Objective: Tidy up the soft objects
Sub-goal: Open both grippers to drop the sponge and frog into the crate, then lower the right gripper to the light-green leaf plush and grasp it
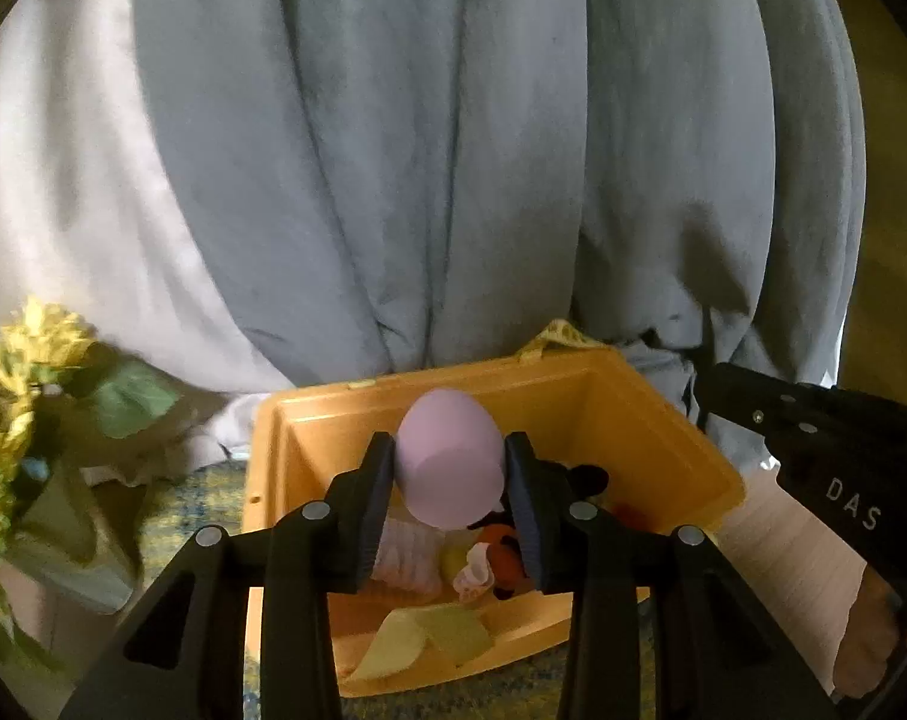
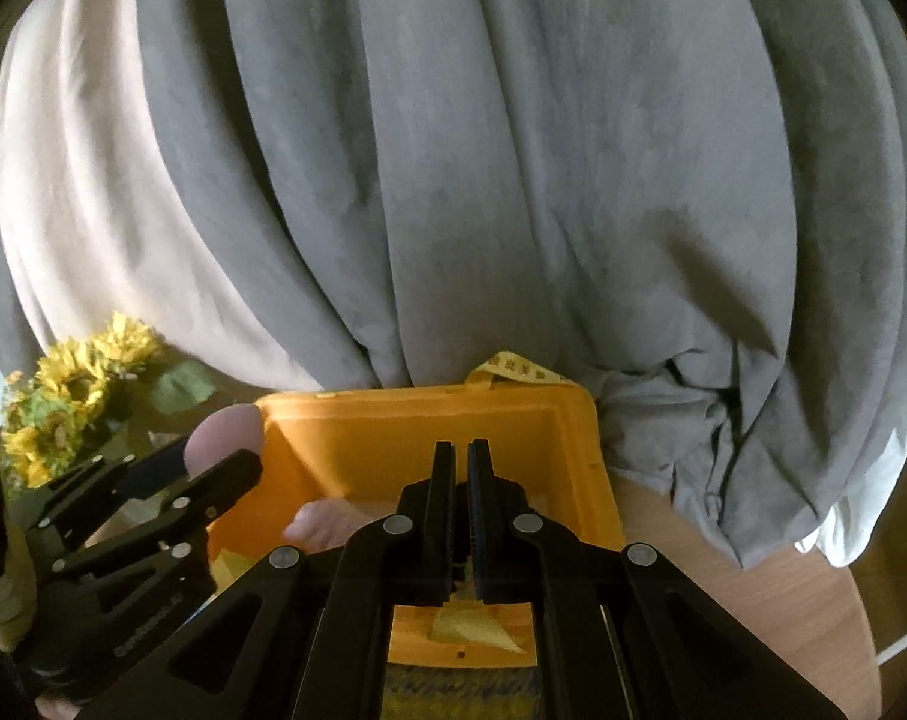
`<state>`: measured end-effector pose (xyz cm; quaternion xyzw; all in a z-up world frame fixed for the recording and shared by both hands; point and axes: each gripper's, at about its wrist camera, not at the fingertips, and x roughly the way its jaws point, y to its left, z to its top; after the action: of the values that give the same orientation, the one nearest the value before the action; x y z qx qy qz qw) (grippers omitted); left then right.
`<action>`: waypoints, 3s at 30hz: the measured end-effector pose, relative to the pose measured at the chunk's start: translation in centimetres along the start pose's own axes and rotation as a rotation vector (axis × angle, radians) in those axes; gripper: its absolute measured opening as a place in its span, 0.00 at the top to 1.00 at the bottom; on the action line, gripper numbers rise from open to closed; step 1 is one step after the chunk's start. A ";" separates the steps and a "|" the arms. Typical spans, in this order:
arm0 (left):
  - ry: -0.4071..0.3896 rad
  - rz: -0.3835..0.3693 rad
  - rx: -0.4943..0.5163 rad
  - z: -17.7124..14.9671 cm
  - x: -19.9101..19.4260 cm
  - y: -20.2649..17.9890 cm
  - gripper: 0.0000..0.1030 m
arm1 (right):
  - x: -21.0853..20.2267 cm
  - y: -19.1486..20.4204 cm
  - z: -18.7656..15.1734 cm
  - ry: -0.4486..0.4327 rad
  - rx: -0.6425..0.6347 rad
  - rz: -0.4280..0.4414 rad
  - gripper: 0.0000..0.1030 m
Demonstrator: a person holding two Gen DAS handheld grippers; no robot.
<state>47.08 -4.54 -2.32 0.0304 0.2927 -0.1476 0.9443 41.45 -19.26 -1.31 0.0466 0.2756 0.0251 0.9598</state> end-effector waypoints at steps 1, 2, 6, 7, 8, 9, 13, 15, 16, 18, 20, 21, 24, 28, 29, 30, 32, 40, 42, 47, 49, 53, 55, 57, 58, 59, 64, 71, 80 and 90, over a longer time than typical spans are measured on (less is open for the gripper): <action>0.013 0.001 0.004 0.0 0.5 0.0 0.50 | 0.4 -0.1 0.0 0.008 0.000 -0.004 0.95; 0.020 0.005 0.006 0.1 0.9 0.0 0.47 | 0.8 -0.2 -0.1 0.013 0.000 -0.009 0.95; 0.020 0.024 0.012 0.1 1.1 -0.1 0.30 | 1.5 -0.6 -0.2 0.040 0.012 -0.017 0.95; 0.015 0.034 0.013 0.0 0.9 -0.2 0.26 | 1.6 -0.7 -0.2 0.043 0.016 -0.021 0.94; 0.010 0.038 0.015 0.0 0.7 -0.2 0.24 | 1.7 -0.8 -0.2 0.046 0.019 -0.025 0.93; 0.005 0.044 0.020 -0.1 0.5 -0.2 0.19 | 1.7 -1.0 -0.3 0.052 0.024 -0.029 0.91; -0.022 0.092 0.037 -0.3 -0.8 -0.4 0.10 | 1.4 -1.4 -0.5 0.058 0.044 -0.038 0.67; -0.036 0.107 0.038 -0.5 -1.6 -0.4 0.04 | 1.0 -1.4 -0.6 0.048 0.038 -0.047 0.62; -0.046 0.115 0.037 -0.8 -2.2 -0.4 0.03 | 0.6 -1.4 -0.7 0.044 0.034 -0.052 0.51; -0.063 0.128 0.038 -1.2 -3.3 -0.6 0.00 | 0.0 -1.4 -0.8 0.029 0.034 -0.059 0.42; -0.077 0.151 0.038 -1.7 -4.3 -0.9 0.00 | -1.0 -1.5 -1.1 0.003 0.030 -0.077 0.39; -0.079 0.163 0.038 -2.1 -4.8 -1.0 0.00 | -1.6 -1.5 -1.3 -0.006 0.029 -0.084 0.35; -0.069 0.172 0.026 -2.9 -5.6 -1.4 0.00 | -2.8 -1.6 -1.8 -0.010 0.025 -0.099 0.30; -0.032 0.150 -0.015 -4.1 -6.5 -1.7 0.00 | -4.8 -2.0 -2.7 -0.027 0.024 -0.124 0.25; -0.029 0.152 -0.024 -4.4 -6.7 -1.8 0.00 | -5.1 -2.1 -2.9 -0.027 0.025 -0.127 0.25; -0.030 0.149 -0.031 -4.6 -7.0 -1.9 0.00 | -5.4 -2.2 -3.1 -0.027 0.025 -0.130 0.25; -0.033 0.151 -0.043 -5.1 -7.7 -2.1 0.00 | -6.2 -2.4 -3.5 -0.032 0.019 -0.141 0.25; 0.007 0.147 -0.026 -7.0 -8.7 -3.8 0.00 | -7.8 -3.3 -5.4 -0.024 0.008 -0.158 0.22; 0.031 0.140 -0.022 -7.5 -8.4 -4.1 0.00 | -7.8 -3.6 -6.0 -0.007 0.013 -0.159 0.22; 0.085 0.143 0.001 -8.8 -7.6 -5.0 0.00 | -7.7 -4.4 -7.8 0.047 0.023 -0.170 0.22; 0.109 0.142 0.016 -9.4 -7.3 -5.4 0.00 | -7.4 -4.8 -8.6 0.074 0.031 -0.168 0.22; 0.161 0.129 0.037 -10.8 -6.5 -6.4 0.00 | -6.8 -5.6 -10.0 0.132 0.048 -0.160 0.22; 0.186 0.126 0.061 -11.4 -6.0 -6.9 0.00 | -6.6 -6.1 -10.9 0.160 0.061 -0.159 0.22; 0.206 0.128 0.076 -12.0 -5.6 -7.3 0.00 | -6.3 -6.5 -11.8 0.194 0.073 -0.157 0.22; 0.217 0.127 0.083 -12.3 -5.4 -7.6 0.00 | -6.1 -6.8 -12.3 0.218 0.078 -0.154 0.22; 0.227 0.127 0.088 -12.6 -5.2 -7.7 0.00 | -6.0 -6.9 -12.7 0.233 0.080 -0.153 0.22; 0.287 0.121 0.105 -13.7 -4.2 -8.1 0.00 | -5.0 -7.6 -14.7 0.327 0.100 -0.142 0.22; 0.363 0.107 0.111 -15.1 -2.7 -8.3 0.00 | -3.3 -8.1 -16.2 0.420 0.111 -0.122 0.22; 0.446 0.110 0.102 -16.6 -0.9 -8.3 0.00 | -1.3 -8.0 -17.6 0.520 0.087 -0.120 0.23; 0.460 0.139 0.096 -16.9 0.1 -7.9 0.00 | 0.4 -8.4 -18.9 0.577 0.066 -0.135 0.32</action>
<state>35.58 -9.68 -16.11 0.1281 0.4897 -0.0853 0.8582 31.92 -26.17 -18.29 0.0503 0.5404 -0.0357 0.8392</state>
